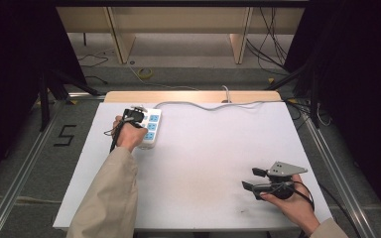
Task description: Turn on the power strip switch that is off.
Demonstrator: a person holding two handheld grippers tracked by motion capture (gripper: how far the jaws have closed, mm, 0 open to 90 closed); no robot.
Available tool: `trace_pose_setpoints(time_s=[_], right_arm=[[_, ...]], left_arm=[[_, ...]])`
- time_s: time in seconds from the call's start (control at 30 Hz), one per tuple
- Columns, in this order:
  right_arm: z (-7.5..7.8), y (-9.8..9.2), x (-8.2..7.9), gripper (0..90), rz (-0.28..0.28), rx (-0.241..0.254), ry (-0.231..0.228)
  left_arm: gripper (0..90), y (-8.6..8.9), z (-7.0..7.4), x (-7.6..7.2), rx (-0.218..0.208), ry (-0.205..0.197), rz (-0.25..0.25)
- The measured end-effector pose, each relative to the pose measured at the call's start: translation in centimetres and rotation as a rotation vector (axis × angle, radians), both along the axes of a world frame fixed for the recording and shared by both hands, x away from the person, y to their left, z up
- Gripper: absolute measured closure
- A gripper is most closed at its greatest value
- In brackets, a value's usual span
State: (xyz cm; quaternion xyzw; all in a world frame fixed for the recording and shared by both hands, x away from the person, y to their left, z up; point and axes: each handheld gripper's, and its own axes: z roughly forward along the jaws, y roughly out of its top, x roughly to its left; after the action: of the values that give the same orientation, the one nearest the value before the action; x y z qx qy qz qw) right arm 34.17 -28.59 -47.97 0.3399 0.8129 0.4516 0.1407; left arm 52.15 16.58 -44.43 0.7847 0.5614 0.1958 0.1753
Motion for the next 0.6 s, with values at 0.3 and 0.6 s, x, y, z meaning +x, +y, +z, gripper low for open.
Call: trace_pose_setpoints(time_s=[0.3, 0.6], right_arm=[[0.02, 0.03, -0.02, 33.6, 0.001, -0.002, -0.001], [0.03, 0.08, -0.01, 33.6, 0.002, -0.003, -0.004]], left_arm=[[90.0, -0.24, -0.05, -0.04, 0.022, -0.004, -0.01], [90.0, -0.22, -0.13, -0.02, 0.024, 0.0, -0.011]])
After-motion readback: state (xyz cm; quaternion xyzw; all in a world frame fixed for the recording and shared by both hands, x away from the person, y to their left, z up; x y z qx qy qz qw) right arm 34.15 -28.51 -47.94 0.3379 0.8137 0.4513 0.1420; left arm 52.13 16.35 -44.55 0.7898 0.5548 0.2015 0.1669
